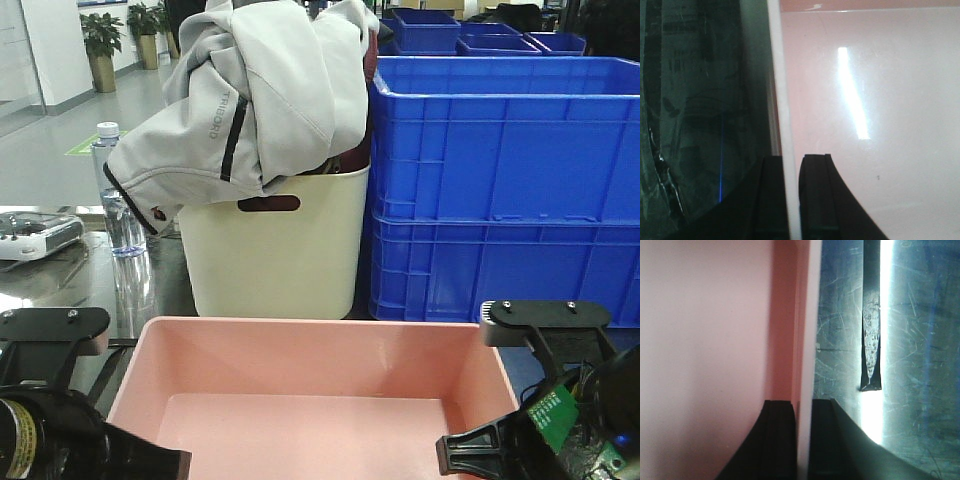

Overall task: Grab pink bin and stack on right shelf
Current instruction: 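Carry the bin with both grippers up to the shelf surface, then lower the bin onto the shelf and open both grippers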

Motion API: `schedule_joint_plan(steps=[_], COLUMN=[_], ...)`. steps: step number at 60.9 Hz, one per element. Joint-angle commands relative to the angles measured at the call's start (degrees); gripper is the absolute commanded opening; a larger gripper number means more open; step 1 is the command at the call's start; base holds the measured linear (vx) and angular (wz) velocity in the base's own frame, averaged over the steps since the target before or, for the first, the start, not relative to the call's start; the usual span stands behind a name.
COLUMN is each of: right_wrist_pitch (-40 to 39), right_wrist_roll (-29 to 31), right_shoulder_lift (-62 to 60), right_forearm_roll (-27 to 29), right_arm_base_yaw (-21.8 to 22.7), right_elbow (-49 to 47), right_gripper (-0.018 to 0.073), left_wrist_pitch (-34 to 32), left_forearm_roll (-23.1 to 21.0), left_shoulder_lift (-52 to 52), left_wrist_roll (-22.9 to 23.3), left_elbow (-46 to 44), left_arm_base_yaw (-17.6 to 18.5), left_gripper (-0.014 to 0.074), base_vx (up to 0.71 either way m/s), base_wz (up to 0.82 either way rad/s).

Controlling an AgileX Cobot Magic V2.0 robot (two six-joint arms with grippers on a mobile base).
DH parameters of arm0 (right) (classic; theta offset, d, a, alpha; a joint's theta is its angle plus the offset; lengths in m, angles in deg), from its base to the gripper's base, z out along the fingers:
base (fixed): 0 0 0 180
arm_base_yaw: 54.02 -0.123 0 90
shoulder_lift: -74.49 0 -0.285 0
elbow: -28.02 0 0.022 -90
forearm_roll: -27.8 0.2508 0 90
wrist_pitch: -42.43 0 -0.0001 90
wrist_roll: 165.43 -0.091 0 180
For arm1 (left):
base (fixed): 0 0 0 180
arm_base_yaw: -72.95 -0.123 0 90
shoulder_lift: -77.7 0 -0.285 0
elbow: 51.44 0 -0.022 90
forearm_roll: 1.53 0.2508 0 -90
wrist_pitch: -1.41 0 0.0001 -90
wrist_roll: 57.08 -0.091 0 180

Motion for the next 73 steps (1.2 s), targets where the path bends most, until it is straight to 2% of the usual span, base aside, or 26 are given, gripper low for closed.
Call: schedule_joint_plan(steps=[1, 30, 39, 46, 57, 65, 73], right_wrist_pitch=[-1.73, -1.79, -4.67, -4.64, -2.46, -1.32, -2.02], right_wrist_roll=[0.55, 0.56, 0.85, 4.15, 4.94, 6.81, 8.66], right_shoulder_lift=[-1.52, -1.52, -1.52, 0.15, 8.10, 13.21, 15.22], right_forearm_roll=[-3.42, -3.42, -3.43, -3.21, -2.76, -1.43, -1.49], right_arm_base_yaw=[0.15, 0.15, 0.15, 0.42, 4.76, 7.41, 7.51], right_elbow=[-1.71, -1.71, -1.71, -2.61, -8.64, -12.20, -12.59], right_gripper=[-0.0009, -0.0009, -0.0009, -0.0008, -0.0004, 0.0025, 0.0120], left_wrist_pitch=[-3.14, -3.27, -3.69, -4.31, -4.77, -7.57, -8.86], left_forearm_roll=[1.97, 1.96, 1.88, 2.98, 4.04, 2.26, -0.26], left_shoulder_lift=[-1.85, -1.85, -1.85, -1.33, 2.32, 4.73, 5.29], left_wrist_roll=[0.19, 0.19, 0.19, -2.84, -3.29, -6.83, -9.39], left_elbow=[-1.81, -1.81, -1.81, -1.86, -1.91, -1.91, -1.91], left_arm_base_yaw=[0.40, 0.40, 0.40, 0.34, -4.33, -6.77, -7.19], left_gripper=[-0.0006, -0.0006, -0.0006, -0.0002, 0.0018, 0.0086, 0.0256], base_vx=[0.06, 0.01, 0.00, 0.00, 0.00, 0.00, 0.00], base_wz=[-0.01, -0.02, 0.00, 0.00, 0.00, 0.00, 0.00])
